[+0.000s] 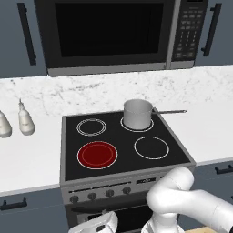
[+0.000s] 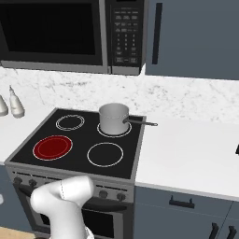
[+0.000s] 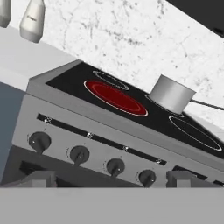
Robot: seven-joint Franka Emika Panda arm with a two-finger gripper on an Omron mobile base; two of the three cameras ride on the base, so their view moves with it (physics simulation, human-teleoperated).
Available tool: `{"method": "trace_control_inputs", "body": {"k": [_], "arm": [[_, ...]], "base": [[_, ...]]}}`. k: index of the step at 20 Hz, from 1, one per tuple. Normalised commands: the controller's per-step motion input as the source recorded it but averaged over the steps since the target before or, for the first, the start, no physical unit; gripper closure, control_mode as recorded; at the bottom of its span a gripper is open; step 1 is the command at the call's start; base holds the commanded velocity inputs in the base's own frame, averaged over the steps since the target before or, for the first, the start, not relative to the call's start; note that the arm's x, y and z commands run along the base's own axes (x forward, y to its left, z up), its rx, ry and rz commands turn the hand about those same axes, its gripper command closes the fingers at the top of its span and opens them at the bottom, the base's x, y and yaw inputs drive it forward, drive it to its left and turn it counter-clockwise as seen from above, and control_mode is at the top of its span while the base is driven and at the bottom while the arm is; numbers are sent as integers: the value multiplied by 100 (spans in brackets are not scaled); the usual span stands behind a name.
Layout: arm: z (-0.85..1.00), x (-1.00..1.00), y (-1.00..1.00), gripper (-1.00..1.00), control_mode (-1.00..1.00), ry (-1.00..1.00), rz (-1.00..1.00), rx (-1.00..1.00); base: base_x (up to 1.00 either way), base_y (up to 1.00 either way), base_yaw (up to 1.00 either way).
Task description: Turn off the front left burner of the stove.
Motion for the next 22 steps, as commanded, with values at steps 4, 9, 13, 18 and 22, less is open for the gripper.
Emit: {"method": "trace_control_inputs", "body": {"k": [4, 9, 13, 18, 22], "arm": [[0, 0, 0, -100, -100, -26, -2, 18], [0, 18, 3, -100, -100, -19, 0, 2], [0, 44, 0, -100, -100, -9, 0, 0], [0, 38, 10, -100, -100, -2, 0, -3], [-23, 28, 30, -100, -100, 0, 1, -6]], "base": [[0, 0, 0], [0, 0, 0], [0, 0, 0], [0, 0, 0], [0, 0, 0]]}}
